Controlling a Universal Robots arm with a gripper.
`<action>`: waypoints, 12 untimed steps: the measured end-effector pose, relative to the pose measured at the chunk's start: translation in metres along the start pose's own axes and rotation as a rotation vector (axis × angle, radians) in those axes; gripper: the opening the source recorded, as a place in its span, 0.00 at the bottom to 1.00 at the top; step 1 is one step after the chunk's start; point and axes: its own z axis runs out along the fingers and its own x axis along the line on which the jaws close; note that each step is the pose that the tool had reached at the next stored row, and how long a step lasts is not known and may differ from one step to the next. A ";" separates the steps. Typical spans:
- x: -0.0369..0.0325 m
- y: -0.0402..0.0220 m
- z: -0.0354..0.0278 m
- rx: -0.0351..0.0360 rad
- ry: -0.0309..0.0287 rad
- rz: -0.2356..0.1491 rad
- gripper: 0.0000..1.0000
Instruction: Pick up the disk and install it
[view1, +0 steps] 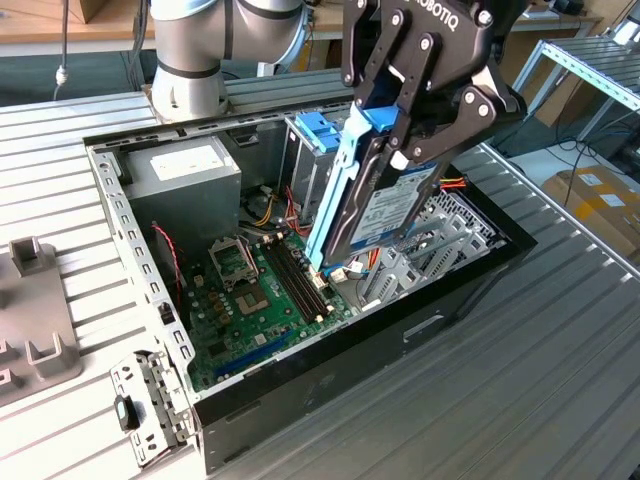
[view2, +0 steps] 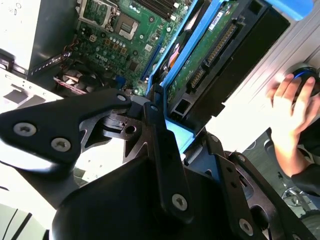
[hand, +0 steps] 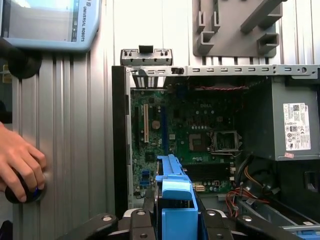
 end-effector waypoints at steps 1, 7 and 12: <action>0.0002 -0.0008 0.0000 0.0000 0.0000 0.000 0.37; 0.0010 -0.0058 0.0000 -0.0001 0.0000 0.000 0.37; 0.0017 -0.0099 0.0001 -0.0002 0.0000 0.000 0.37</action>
